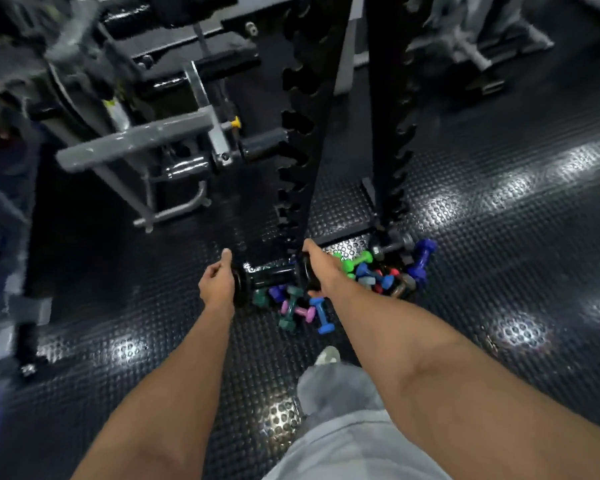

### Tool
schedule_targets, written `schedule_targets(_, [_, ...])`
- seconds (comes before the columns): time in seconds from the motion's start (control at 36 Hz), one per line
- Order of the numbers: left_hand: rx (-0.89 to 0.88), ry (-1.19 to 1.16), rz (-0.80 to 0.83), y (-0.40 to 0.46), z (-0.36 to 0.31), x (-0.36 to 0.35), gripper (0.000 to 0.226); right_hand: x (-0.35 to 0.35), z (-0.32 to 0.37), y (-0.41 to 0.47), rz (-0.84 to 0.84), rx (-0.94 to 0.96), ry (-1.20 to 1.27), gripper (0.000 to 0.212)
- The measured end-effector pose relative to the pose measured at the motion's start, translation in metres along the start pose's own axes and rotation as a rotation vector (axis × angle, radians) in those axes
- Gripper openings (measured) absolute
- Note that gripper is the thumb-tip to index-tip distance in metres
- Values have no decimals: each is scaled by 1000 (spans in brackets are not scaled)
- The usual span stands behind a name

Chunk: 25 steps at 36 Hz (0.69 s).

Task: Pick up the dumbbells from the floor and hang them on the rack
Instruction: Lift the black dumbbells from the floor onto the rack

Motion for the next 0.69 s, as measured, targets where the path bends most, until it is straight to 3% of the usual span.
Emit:
schedule_targets(0.28, [-185, 197, 149, 64, -82, -37, 56, -38, 23, 28, -118, 4, 144, 70])
schedule_targets(0.42, [-171, 260, 256, 101, -103, -48, 60, -64, 25, 37, -206, -11, 228, 52])
schedule_targets(0.69, [-299, 575, 471, 185, -164, -104, 59, -141, 3, 74, -449, -110, 581, 67])
Point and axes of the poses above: each hand's wrist, its own y-axis towards the middle knuckle, its own x-axis out of the back of the hand, z = x × y, the point moved 8 cm from there along y, towards the middle knuckle, and after that the axes turned 10 degrees about x, right-handed, at the moved point
